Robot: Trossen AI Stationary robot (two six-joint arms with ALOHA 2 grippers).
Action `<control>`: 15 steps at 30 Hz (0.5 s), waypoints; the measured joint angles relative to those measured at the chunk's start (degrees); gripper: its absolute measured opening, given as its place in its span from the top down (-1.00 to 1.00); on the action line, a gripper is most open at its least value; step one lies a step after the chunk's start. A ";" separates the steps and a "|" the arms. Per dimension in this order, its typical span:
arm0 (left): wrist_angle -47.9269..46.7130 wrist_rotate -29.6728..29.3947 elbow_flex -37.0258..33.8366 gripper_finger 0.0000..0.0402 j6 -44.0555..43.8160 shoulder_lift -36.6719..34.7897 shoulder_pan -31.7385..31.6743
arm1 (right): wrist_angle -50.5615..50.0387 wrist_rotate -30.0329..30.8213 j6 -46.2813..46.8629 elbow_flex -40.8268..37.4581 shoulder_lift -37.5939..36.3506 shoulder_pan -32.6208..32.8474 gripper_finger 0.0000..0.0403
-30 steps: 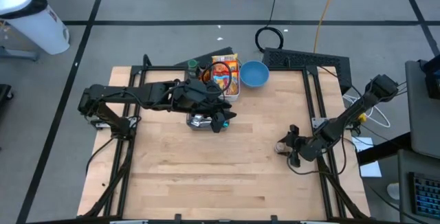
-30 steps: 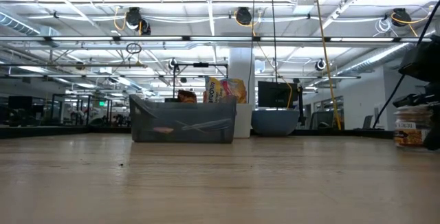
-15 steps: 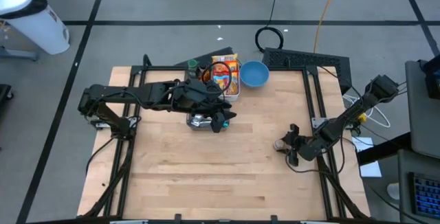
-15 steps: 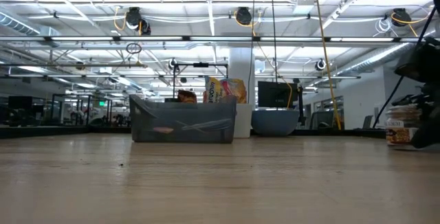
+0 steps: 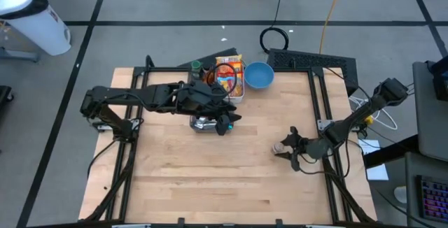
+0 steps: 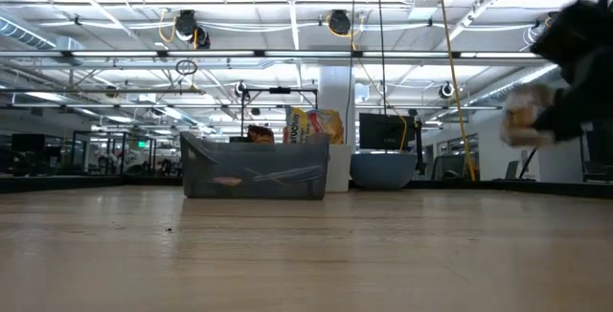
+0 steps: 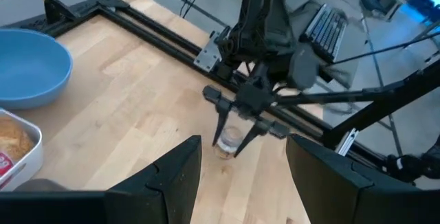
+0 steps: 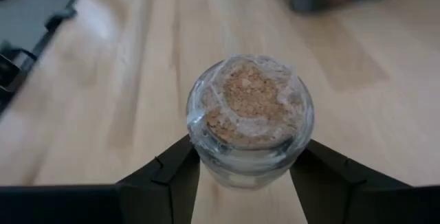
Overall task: Pick & Place Food Item
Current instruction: Put the brown seasoning bottle into the top black bin
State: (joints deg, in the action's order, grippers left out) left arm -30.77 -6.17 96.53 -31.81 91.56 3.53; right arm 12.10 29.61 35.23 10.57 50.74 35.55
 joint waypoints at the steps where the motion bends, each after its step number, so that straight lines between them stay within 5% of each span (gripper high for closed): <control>1: -0.22 0.02 0.00 -0.11 -0.10 0.13 -0.01 | -0.03 -0.76 -1.53 1.22 -0.02 -0.85 0.09; 7: 0.92 3.79 0.02 -0.11 -7.46 3.12 -1.47 | -2.93 -6.30 -14.05 12.00 -0.03 -8.09 0.10; 15: 1.31 11.63 -0.02 -0.11 -26.40 6.22 -4.83 | -20.61 -19.92 -23.37 29.42 0.00 -23.20 0.10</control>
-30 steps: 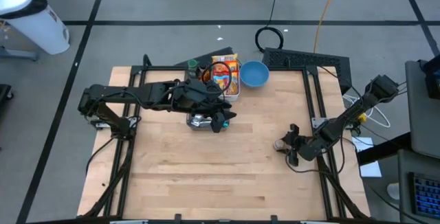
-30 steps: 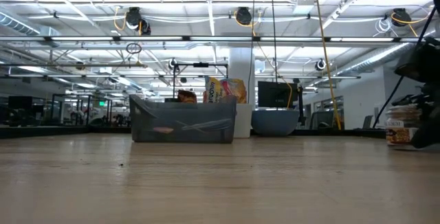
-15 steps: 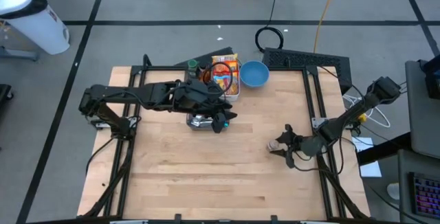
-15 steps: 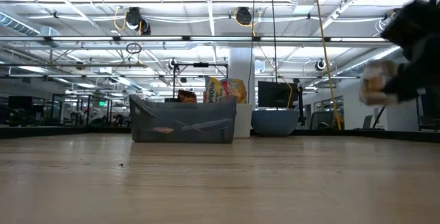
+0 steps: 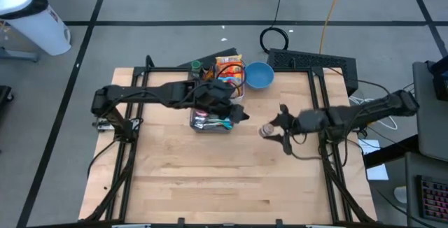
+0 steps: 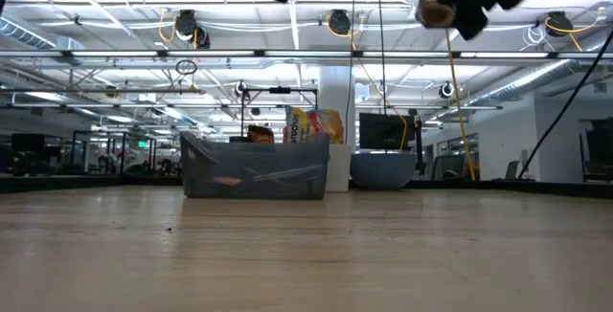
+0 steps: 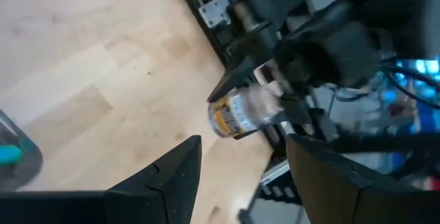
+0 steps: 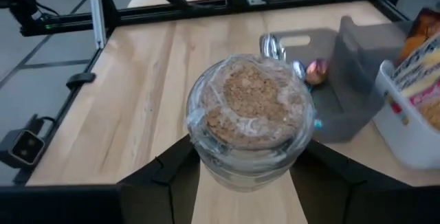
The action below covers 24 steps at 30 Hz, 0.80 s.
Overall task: Pick & Place Food Item
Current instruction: Put the brown seasoning bottle into the top black bin
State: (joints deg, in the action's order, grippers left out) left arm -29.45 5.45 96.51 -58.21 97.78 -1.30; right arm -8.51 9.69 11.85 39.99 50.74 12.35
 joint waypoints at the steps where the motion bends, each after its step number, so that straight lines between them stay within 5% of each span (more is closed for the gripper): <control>1: 0.05 0.11 0.00 -0.11 -1.87 0.15 -0.29 | -1.93 -2.32 -1.06 1.93 0.02 -2.08 0.10; 11: 7.16 8.77 0.01 -0.11 -11.25 2.37 -4.37 | -16.50 -23.10 -8.16 13.70 7.43 -15.46 0.08; 19: 5.70 13.38 -0.04 -0.11 -13.41 3.35 -5.74 | -16.68 -27.78 -11.22 17.01 13.25 -16.18 0.08; 24: 7.75 13.75 -0.04 -0.11 -7.44 3.32 -4.91 | -14.31 -29.07 -11.14 17.01 13.49 -16.88 0.08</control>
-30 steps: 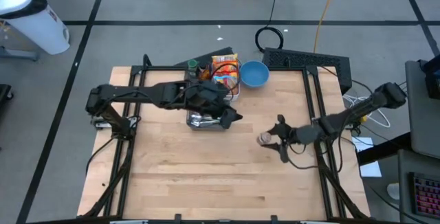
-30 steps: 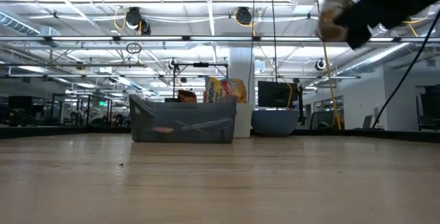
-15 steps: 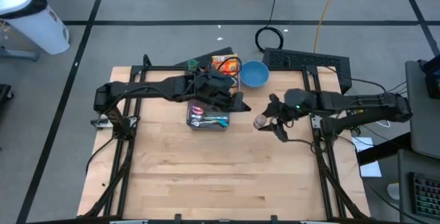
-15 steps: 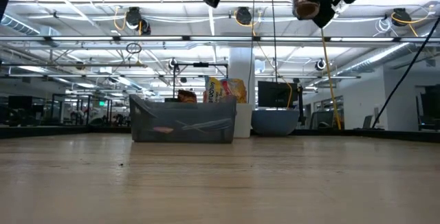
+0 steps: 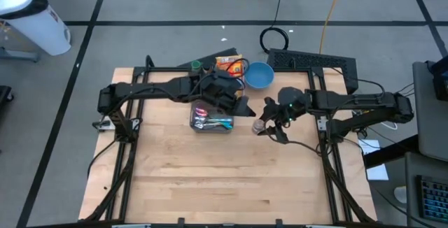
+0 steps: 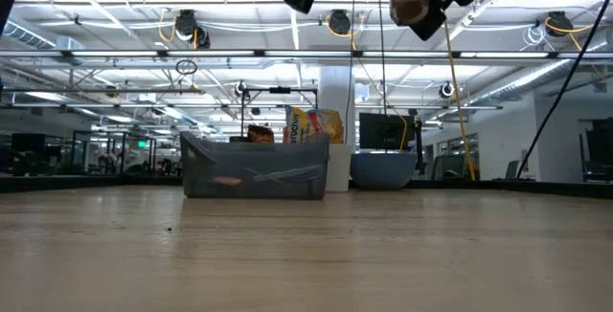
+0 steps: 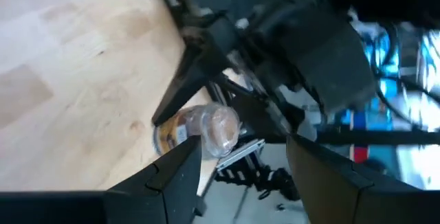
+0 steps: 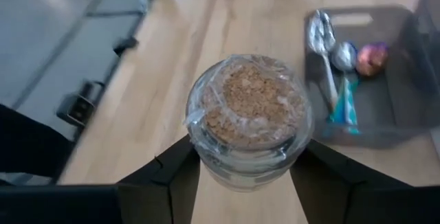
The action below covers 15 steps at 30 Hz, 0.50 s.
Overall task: Pick & Place Food Item
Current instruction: Put the brown seasoning bottle into the top black bin
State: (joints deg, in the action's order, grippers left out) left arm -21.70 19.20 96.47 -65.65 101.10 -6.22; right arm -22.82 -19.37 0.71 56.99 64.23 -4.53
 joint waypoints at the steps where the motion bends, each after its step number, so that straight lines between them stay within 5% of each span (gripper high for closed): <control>1: 0.68 0.02 0.02 -0.11 2.10 0.00 0.22 | 0.98 -1.08 0.14 0.00 0.00 -0.29 0.09; 9: 4.63 -8.46 0.04 -0.11 26.95 -0.01 3.05 | 7.43 -7.87 7.13 0.00 0.00 -2.99 0.08; 15: 5.33 -16.17 0.04 -0.11 36.93 -0.02 5.79 | 10.20 -11.08 10.81 0.00 -0.02 -4.63 0.10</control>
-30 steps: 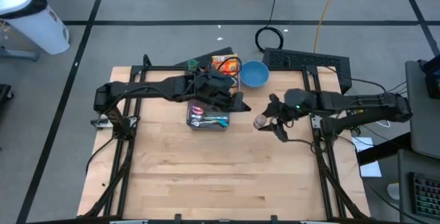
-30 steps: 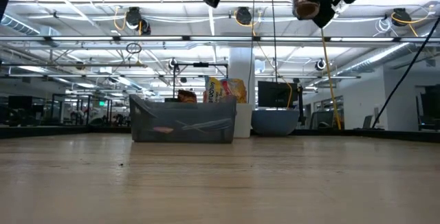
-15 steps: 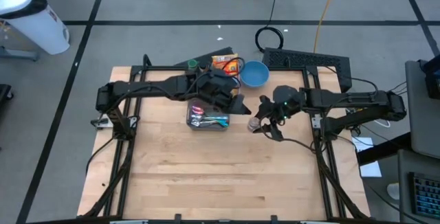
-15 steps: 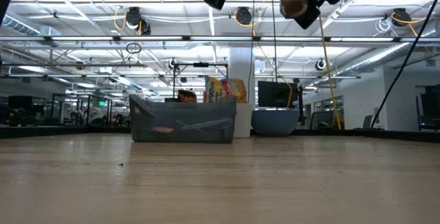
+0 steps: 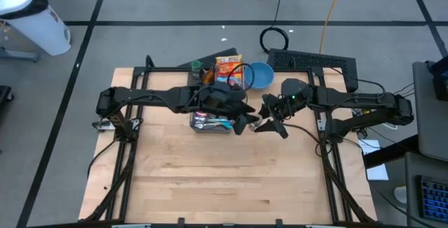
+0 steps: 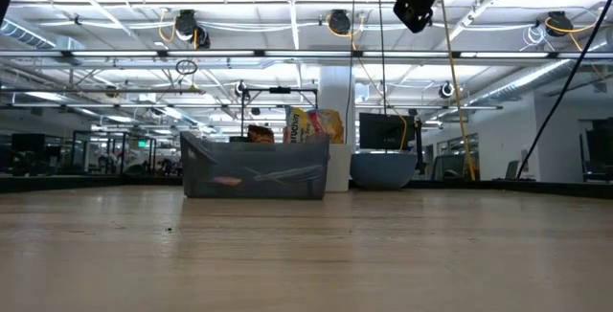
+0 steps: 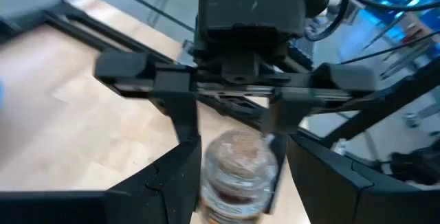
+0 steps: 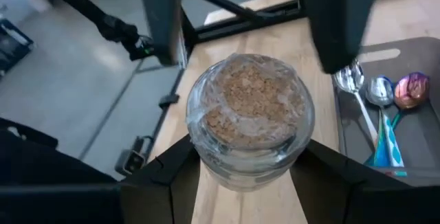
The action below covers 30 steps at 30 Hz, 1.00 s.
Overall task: Pick & Place Food Item
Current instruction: Put the brown seasoning bottle into the top black bin
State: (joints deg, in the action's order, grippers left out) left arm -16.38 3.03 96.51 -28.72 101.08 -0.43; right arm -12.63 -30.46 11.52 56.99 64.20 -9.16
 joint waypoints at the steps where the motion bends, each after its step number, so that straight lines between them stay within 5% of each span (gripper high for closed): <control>1: 0.03 -0.97 0.00 -0.11 1.10 0.00 0.22 | 0.56 -0.15 0.60 0.00 0.00 -0.18 0.10; 30: 3.18 1.28 -0.02 -0.11 2.53 2.75 -0.23 | 3.39 0.72 2.90 -0.11 -0.02 -0.25 0.10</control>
State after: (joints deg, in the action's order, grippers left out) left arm -13.19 4.31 96.49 -26.20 103.83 -0.66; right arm -9.24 -29.74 14.42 56.88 64.18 -9.41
